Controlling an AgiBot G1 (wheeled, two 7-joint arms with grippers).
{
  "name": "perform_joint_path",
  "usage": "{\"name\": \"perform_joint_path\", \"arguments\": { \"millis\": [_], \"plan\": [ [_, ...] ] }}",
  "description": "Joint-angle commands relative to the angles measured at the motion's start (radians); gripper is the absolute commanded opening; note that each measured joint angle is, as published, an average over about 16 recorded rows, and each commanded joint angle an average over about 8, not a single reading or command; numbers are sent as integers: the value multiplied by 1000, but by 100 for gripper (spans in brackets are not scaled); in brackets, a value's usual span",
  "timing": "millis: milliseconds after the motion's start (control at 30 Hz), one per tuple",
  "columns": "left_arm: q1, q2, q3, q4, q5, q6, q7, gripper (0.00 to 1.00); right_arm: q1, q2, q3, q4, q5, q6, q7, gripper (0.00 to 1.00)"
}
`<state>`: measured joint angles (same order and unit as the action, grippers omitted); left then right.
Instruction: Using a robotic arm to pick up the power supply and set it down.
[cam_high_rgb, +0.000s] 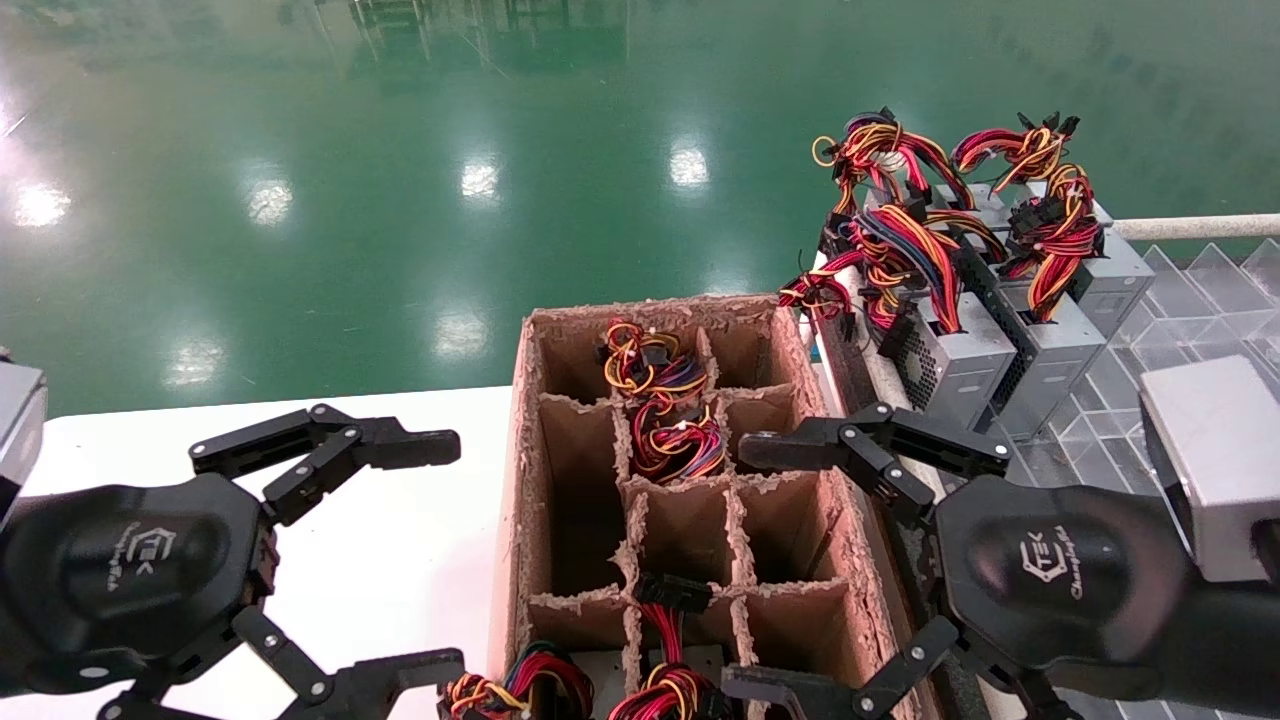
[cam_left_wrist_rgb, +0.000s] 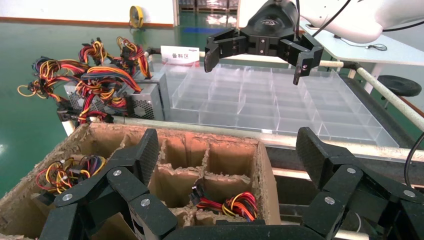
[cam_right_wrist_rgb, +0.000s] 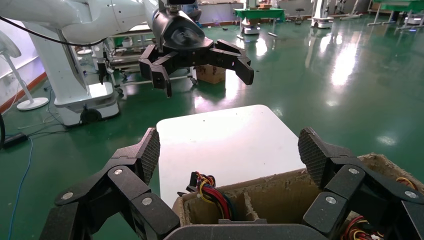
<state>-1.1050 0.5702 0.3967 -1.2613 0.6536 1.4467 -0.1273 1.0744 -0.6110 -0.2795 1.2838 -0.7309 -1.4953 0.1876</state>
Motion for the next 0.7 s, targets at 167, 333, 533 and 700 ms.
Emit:
{"name": "perform_joint_path", "arguments": {
  "millis": [167,333,533,700],
  "plan": [
    [0,0,0,0,0,0,0,100,0,0,0,0,0,0,0,100],
    [0,0,0,0,0,0,0,100,1,0,0,0,-1,1,-1,100],
    [0,0,0,0,0,0,0,100,1,0,0,0,-1,1,-1,100],
    [0,0,0,0,0,0,0,100,1,0,0,0,-2,1,-1,100]
  ]
}}
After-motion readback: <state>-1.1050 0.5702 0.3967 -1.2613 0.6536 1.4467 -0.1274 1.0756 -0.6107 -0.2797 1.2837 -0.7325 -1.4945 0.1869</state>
